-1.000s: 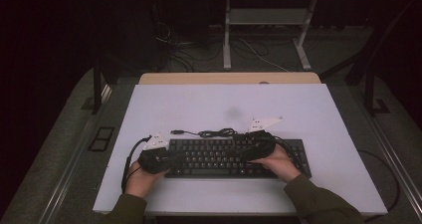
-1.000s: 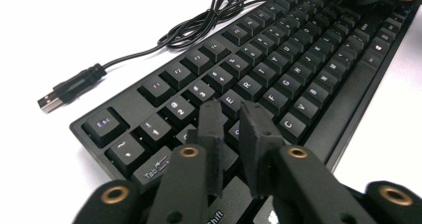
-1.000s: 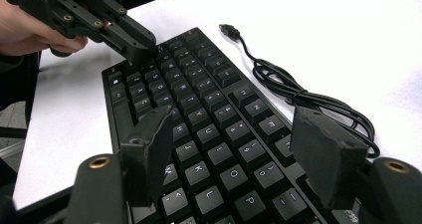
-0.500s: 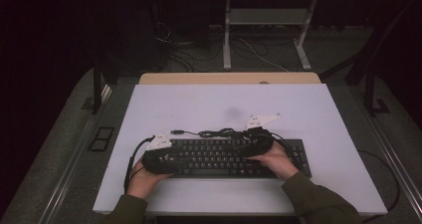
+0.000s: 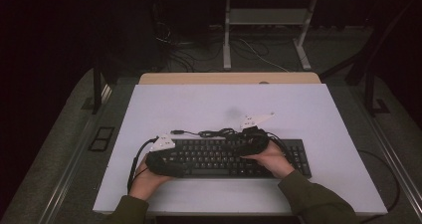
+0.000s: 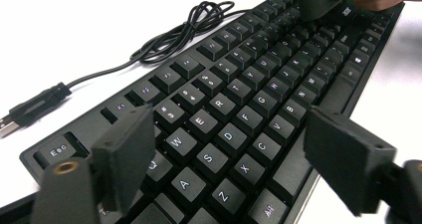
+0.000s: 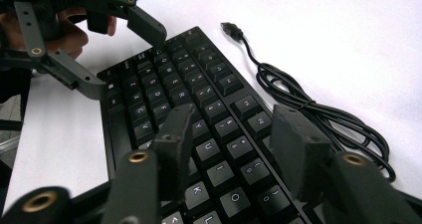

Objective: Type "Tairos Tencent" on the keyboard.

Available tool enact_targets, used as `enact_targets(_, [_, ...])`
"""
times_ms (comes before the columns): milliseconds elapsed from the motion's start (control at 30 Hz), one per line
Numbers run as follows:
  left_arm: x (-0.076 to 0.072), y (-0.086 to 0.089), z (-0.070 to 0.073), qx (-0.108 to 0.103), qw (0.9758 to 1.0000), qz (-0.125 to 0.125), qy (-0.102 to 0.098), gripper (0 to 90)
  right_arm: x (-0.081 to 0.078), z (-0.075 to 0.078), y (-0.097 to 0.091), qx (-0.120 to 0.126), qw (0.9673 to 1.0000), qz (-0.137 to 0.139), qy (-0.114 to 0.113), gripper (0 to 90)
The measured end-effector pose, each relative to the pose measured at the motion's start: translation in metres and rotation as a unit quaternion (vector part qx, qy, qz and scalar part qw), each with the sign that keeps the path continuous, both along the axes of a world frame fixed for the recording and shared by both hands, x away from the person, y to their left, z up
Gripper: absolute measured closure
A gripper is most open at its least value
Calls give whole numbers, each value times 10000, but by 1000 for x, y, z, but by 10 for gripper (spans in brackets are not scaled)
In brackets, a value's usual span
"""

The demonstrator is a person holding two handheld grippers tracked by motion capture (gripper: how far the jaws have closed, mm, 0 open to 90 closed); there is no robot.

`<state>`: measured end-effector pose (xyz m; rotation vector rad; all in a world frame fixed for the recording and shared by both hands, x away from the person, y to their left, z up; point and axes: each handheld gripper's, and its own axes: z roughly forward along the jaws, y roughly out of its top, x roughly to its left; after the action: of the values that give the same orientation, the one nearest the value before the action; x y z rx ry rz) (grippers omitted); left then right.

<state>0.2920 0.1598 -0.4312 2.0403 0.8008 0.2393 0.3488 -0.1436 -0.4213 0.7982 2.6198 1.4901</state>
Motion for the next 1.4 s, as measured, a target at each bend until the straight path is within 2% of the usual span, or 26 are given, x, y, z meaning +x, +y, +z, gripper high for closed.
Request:
enact_targets(200, [-1,-3,-1,17,10000,-48,-72,94,-2,-2,3,-122,9999,88,31,686])
enact_targets(233, [-1,-3,-1,14,10000,-32,-77,60,-3,-2,4,-149,9998,134,31,734])
enact_targets(333, [-1,-5,-2,43,9999,-12,-93,27,-3,-3,5,-196,9997,171,35,780])
enact_targets(433, [-1,-5,-2,40,9999,-33,-96,7,-4,-4,7,-301,9992,236,67,855])
enact_targets(533, [-1,-6,-2,29,9999,-41,-96,4,-4,-5,7,-362,9989,283,58,893])
enact_targets(733, [0,-6,-3,16,10000,-88,-16,4,-4,-7,9,-455,9986,266,50,894])
enact_targets(1400, [0,-6,-3,36,9999,-120,-12,5,-4,-13,15,-800,9965,215,96,894])
